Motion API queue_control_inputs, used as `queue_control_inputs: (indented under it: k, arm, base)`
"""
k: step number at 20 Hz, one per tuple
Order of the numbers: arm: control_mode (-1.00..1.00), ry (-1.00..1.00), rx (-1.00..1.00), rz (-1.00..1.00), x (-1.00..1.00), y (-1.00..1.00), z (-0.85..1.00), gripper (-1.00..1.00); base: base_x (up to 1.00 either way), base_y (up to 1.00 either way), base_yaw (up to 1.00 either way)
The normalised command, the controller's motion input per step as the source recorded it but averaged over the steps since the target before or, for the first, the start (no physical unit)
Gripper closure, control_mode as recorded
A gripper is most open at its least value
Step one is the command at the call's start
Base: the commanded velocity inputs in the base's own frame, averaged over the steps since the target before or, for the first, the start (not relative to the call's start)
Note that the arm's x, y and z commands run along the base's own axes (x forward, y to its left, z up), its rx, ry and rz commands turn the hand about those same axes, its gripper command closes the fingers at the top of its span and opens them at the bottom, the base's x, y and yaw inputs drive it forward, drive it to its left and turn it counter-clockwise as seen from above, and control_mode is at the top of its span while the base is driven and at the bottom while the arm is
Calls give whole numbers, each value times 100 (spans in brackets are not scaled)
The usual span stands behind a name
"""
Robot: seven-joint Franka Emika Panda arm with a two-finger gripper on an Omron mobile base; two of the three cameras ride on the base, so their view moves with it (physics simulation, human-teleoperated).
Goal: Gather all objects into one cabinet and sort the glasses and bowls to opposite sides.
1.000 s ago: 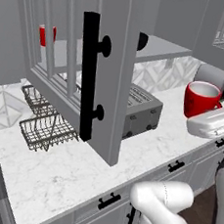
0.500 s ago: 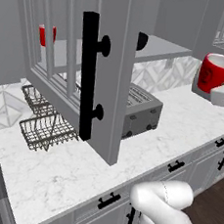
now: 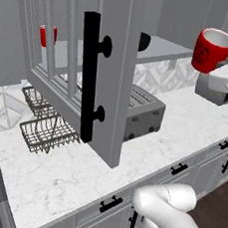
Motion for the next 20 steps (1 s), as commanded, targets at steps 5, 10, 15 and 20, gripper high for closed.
queue_control_inputs:
  k: [5, 10, 15, 20]
  arm:
    - [-100, -6, -17, 6, -11, 48, -8, 100]
    - [-100, -1, -2, 10, -3, 18, 0, 100]
    - [-100, 3, 0, 12, 0, 1, 0, 100]
    - [-100, 10, -1, 10, 0, 18, -6, 100]
  base:
    - [0, 0, 0]
    - [0, 0, 0]
    - [0, 0, 0]
    - [0, 0, 0]
